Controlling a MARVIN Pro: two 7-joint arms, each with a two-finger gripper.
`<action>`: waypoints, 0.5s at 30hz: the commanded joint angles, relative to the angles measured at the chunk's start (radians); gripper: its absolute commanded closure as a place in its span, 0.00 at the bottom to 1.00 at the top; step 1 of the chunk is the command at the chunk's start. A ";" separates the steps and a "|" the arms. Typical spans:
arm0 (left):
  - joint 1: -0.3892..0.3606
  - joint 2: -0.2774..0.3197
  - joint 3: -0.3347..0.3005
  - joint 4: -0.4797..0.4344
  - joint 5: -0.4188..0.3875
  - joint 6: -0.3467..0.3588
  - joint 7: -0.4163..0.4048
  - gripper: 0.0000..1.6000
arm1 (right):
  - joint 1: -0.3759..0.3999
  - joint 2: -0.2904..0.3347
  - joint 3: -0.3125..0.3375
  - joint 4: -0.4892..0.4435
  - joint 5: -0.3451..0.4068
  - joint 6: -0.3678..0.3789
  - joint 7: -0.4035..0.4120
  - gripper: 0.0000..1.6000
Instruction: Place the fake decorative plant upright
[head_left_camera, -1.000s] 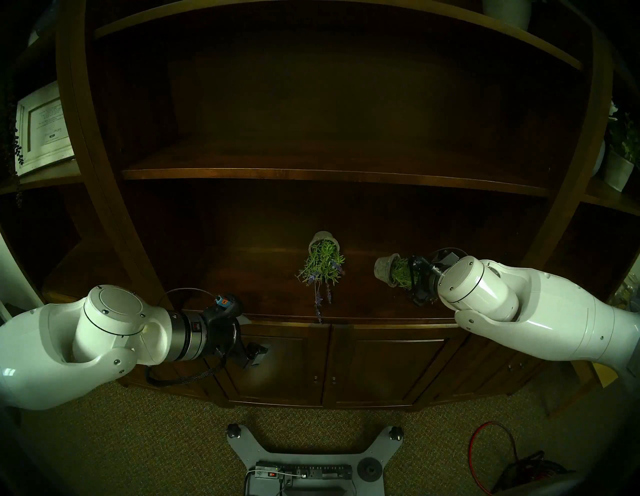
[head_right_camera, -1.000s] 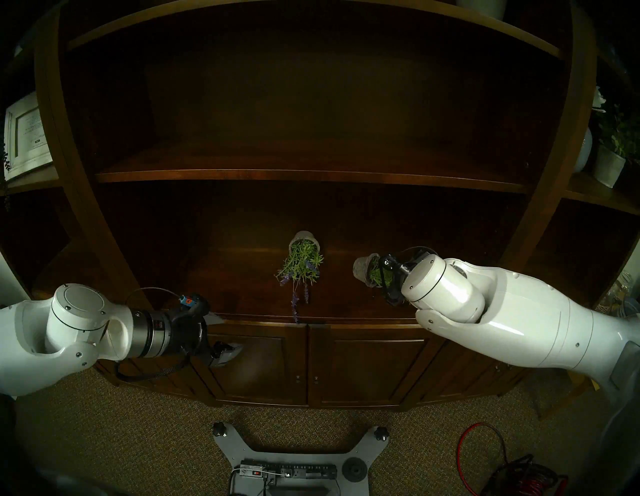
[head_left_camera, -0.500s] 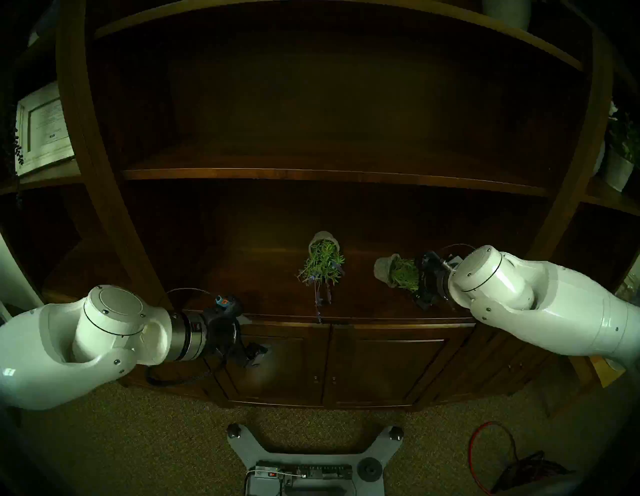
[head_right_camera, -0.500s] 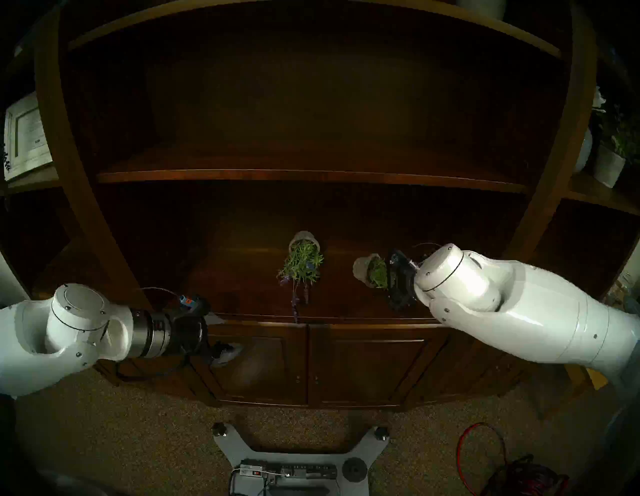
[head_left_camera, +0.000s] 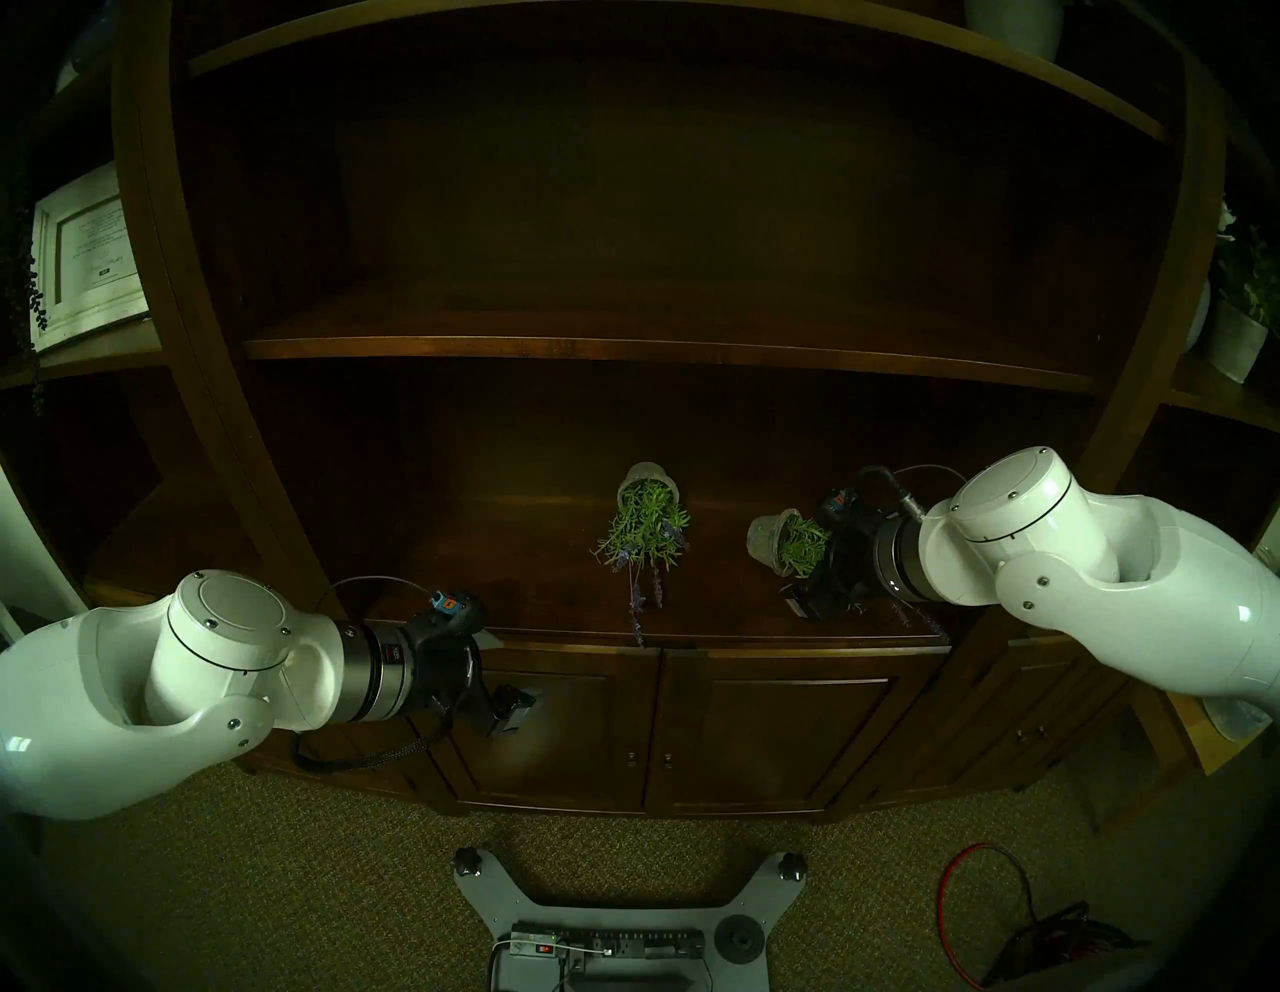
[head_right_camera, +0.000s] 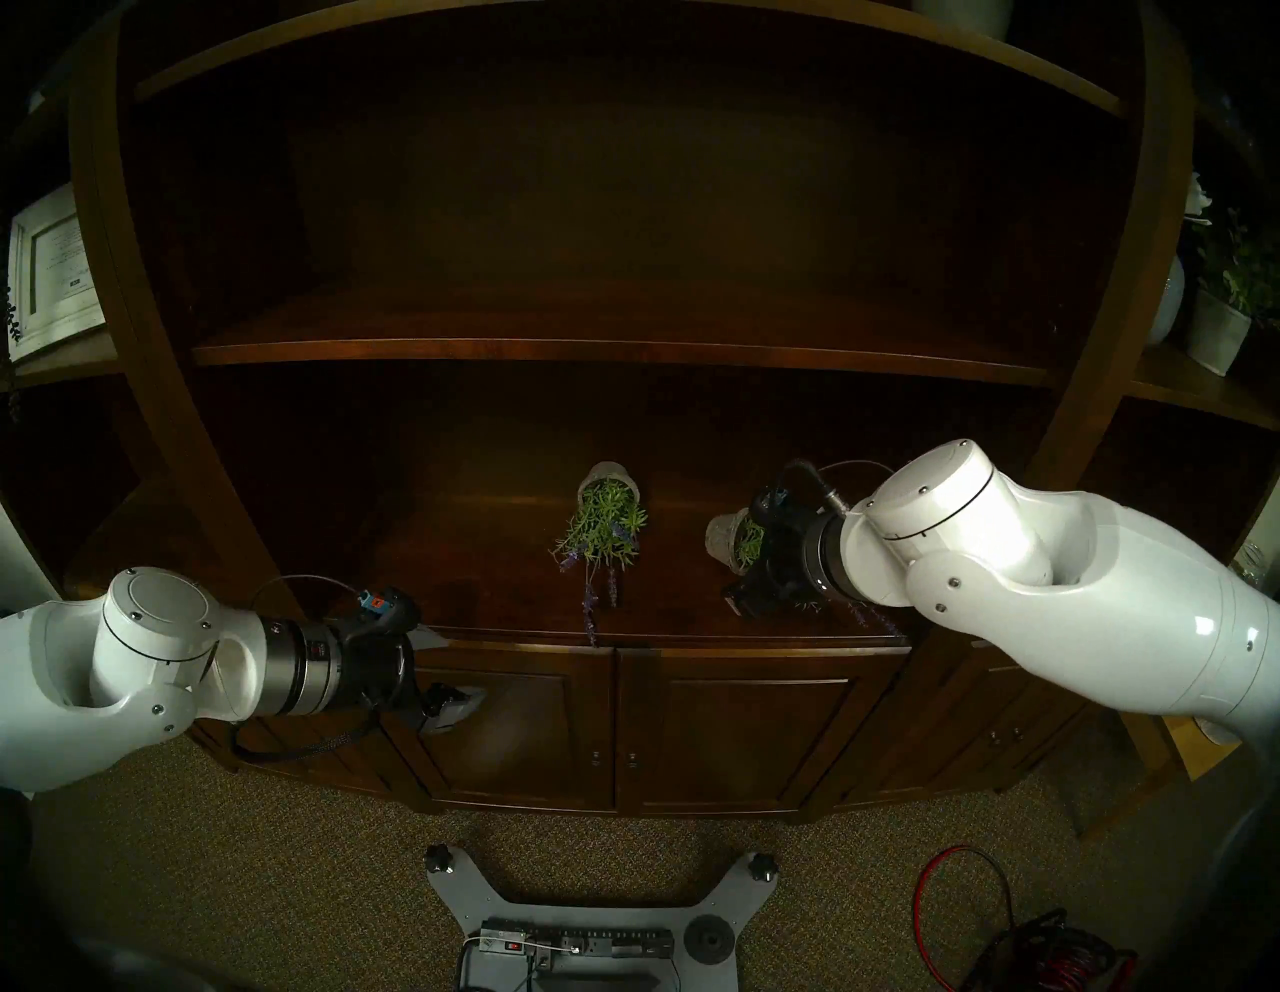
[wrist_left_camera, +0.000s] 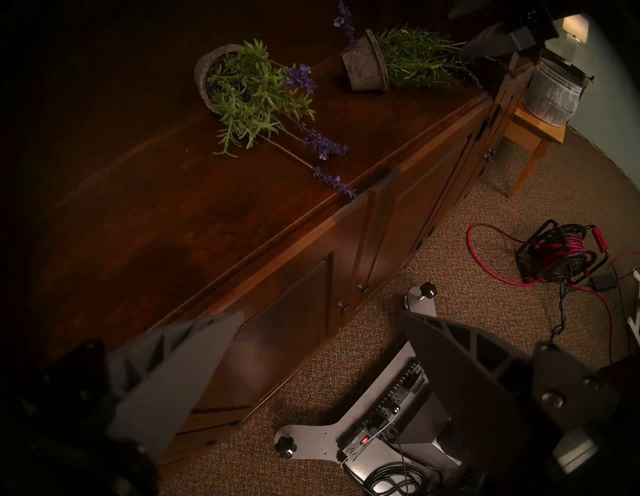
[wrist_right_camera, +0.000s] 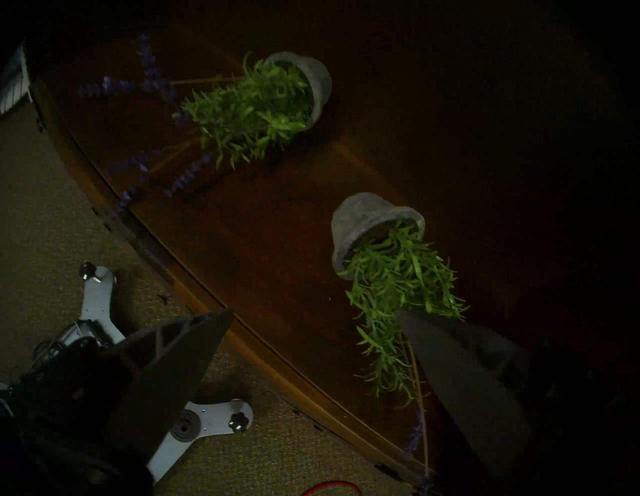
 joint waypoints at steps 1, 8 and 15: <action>-0.014 0.001 -0.016 -0.006 0.000 -0.005 0.001 0.00 | 0.012 0.003 0.052 -0.018 0.093 -0.070 -0.067 0.00; -0.015 0.000 -0.015 -0.006 0.000 -0.005 0.001 0.00 | -0.001 -0.124 0.033 0.019 0.157 -0.128 -0.200 0.00; -0.015 0.000 -0.015 -0.006 0.000 -0.005 0.001 0.00 | 0.009 -0.205 0.001 0.057 0.218 -0.208 -0.278 0.00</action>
